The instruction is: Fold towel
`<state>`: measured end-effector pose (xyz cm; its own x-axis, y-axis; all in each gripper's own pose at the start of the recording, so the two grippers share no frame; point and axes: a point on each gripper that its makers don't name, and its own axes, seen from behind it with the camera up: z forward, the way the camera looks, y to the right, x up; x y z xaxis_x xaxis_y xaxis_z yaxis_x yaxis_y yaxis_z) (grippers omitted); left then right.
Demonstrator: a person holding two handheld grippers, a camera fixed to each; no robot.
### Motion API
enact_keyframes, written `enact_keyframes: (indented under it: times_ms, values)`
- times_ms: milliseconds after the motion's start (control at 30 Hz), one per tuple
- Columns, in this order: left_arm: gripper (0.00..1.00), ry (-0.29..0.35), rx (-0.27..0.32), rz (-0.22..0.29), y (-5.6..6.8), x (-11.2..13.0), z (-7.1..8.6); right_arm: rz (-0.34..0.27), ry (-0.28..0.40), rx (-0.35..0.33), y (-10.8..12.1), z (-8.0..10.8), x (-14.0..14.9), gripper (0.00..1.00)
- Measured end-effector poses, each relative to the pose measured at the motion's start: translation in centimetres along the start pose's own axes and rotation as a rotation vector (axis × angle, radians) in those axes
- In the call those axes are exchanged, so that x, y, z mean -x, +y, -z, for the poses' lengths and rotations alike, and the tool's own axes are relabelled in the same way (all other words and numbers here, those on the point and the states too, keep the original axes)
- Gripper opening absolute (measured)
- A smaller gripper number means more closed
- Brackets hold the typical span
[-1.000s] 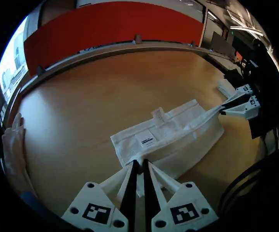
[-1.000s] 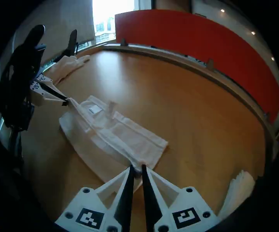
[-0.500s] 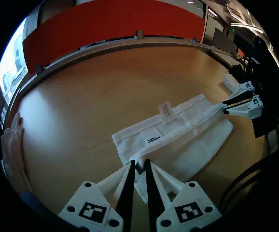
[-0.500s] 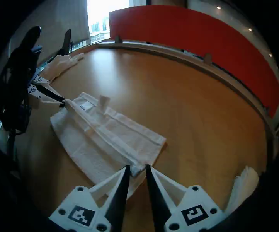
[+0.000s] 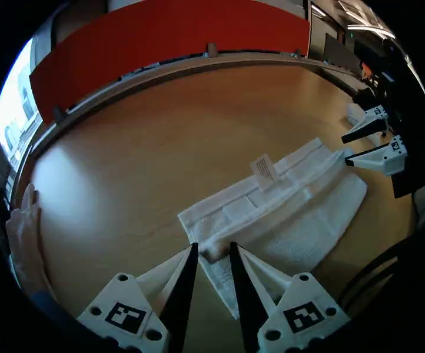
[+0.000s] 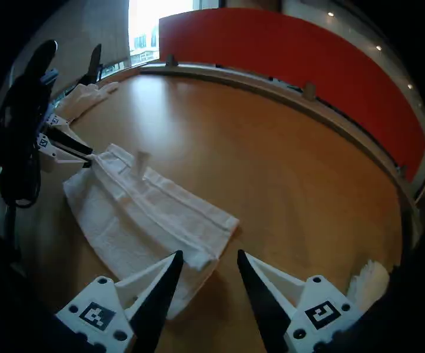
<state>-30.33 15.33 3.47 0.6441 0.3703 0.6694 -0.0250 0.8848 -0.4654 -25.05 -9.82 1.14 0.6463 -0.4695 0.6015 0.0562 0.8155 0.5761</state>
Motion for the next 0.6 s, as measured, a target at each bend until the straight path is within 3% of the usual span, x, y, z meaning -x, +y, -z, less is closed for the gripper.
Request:
enact_keyframes:
  times_ms: [333, 400, 467, 533, 600]
  values:
    - [0.38, 0.02, -0.03, 0.012, -1.7, -2.0, 0.0, 0.003, 0.02, 0.036, 1.7, -0.1, -1.6, 0.8]
    - [0.42, 0.025, -0.031, 0.022, -1.9, -2.4, 0.1, 0.002, 0.028, 0.041, 1.9, 0.0, -1.9, 0.8]
    - [0.66, 0.031, -0.027, 0.034, -2.0, -2.6, 0.4, 0.0, 0.034, 0.043, 2.0, 0.2, -2.0, 0.82]
    - [0.7, 0.034, -0.022, 0.045, -2.1, -2.8, 0.7, -0.003, 0.04, 0.043, 1.9, 0.4, -2.2, 0.86]
    - [0.83, 0.034, -0.016, 0.054, -2.0, -2.8, 1.0, -0.007, 0.046, 0.043, 1.8, 0.6, -2.3, 0.89]
